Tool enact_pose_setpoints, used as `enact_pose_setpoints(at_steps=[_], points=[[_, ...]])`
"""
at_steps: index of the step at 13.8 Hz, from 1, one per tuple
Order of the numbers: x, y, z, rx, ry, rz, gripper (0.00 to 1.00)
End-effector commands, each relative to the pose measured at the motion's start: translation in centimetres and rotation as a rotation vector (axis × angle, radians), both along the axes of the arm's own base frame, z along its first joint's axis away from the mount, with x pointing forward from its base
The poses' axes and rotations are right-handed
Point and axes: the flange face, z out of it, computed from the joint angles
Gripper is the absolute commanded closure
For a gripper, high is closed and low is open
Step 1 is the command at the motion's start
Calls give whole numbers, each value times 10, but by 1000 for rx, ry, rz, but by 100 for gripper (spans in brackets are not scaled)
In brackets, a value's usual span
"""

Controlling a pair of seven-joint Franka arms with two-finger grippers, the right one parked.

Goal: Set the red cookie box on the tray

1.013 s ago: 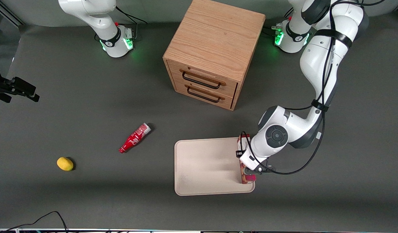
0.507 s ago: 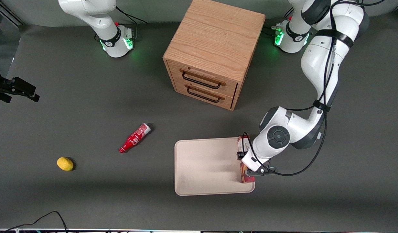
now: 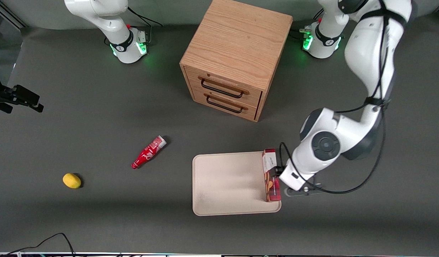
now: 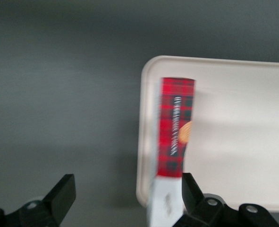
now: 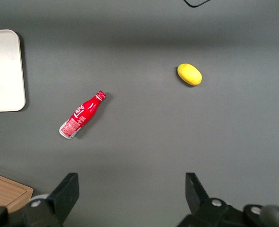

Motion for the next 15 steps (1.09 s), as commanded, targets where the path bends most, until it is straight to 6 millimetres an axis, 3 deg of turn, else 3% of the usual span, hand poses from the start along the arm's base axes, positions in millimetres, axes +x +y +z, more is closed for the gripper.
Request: enact_pose_setpoints(at_steps=[1, 3, 6, 7, 9, 12, 13, 15], points=[[-27, 51, 91, 49, 43, 59, 0], [-45, 93, 141, 56, 83, 36, 0], [-75, 173, 200, 45, 145, -25, 0], [-88, 205, 218, 19, 167, -47, 0], [-125, 242, 242, 10, 196, -98, 0], [-189, 268, 250, -4, 192, -129, 0], [-202, 267, 251, -6, 178, -135, 0], [-205, 263, 256, 1, 172, -146, 0]])
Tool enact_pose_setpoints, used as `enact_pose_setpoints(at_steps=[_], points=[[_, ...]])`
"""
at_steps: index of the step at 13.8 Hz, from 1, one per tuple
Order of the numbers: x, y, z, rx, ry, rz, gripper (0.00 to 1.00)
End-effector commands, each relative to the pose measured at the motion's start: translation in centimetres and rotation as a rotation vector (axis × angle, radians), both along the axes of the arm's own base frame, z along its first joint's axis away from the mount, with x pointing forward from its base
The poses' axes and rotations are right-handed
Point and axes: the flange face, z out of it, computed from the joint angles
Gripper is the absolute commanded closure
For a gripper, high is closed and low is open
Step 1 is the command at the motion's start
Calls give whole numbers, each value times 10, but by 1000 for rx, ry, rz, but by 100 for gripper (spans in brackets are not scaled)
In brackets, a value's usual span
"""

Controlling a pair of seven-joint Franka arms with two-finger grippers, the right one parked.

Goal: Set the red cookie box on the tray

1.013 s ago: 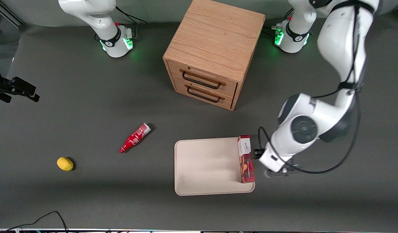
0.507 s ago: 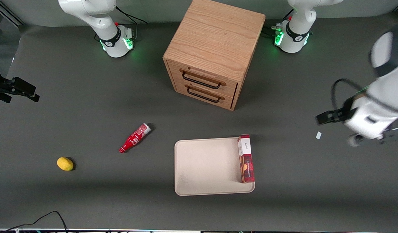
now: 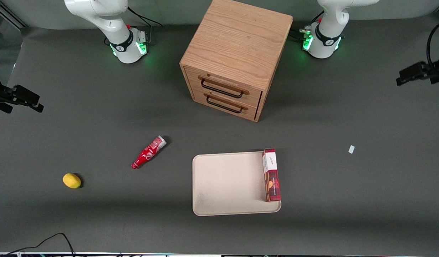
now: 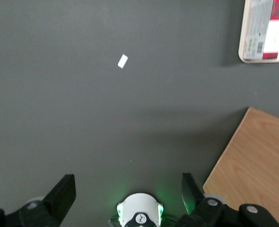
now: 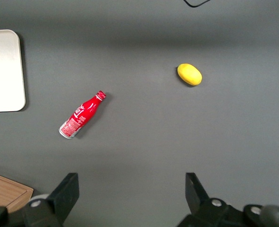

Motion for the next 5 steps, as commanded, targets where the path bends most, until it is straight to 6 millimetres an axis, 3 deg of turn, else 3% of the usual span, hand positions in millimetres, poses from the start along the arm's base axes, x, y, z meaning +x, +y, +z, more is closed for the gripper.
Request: enact_pose_setpoints(at_steps=[1, 5], points=[[-13, -13, 0, -4, -20, -49, 0], [-7, -25, 7, 3, -1, -75, 0]])
